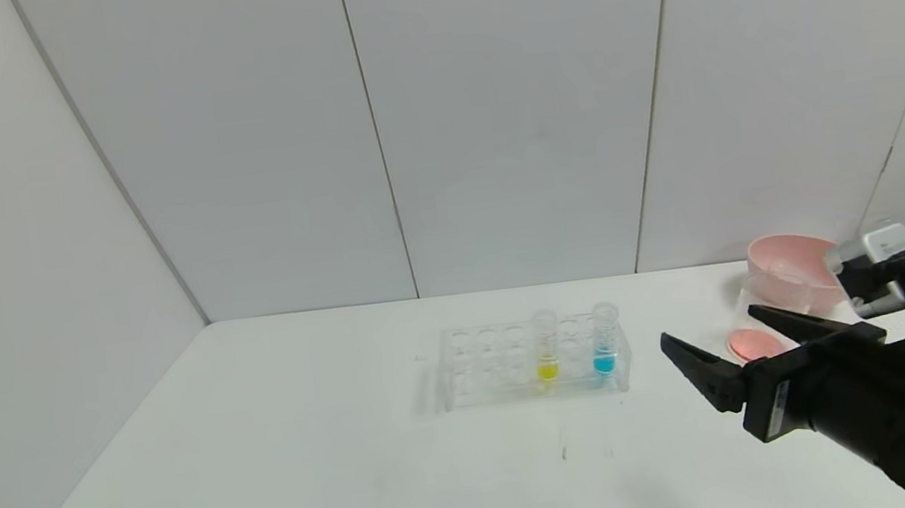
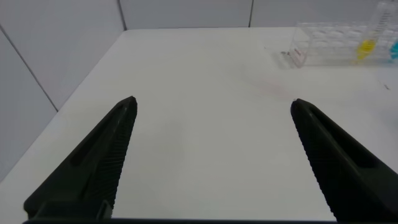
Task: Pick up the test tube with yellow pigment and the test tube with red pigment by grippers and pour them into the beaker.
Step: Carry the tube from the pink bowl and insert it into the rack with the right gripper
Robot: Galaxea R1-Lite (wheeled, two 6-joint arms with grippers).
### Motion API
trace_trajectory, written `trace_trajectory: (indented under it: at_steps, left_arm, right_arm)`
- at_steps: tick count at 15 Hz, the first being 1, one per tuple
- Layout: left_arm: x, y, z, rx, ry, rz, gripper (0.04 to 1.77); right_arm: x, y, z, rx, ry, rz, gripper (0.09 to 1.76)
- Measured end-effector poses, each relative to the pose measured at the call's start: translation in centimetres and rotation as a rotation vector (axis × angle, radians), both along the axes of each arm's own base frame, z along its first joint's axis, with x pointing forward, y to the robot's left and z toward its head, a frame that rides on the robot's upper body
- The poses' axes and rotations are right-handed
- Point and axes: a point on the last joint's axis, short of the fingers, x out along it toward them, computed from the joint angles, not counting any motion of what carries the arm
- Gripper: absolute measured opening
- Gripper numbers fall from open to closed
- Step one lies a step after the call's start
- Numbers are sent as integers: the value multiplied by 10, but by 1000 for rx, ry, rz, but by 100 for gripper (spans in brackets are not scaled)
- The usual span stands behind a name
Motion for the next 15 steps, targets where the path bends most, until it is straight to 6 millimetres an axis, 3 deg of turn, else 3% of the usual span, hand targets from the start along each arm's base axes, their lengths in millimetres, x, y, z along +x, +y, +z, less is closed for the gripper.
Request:
trace_trajectory:
  at_steps: [6,10,15]
  left_arm:
    - [0,0,0,0,0,0,176]
    - [0,0,0,0,0,0,176]
    - [0,0,0,0,0,0,176]
  right_arm:
    - [6,53,-41,-37,16,44,170]
    - [29,89,-55,-31,5,32,170]
    - [57,115,-69,-29,-11,-33,170]
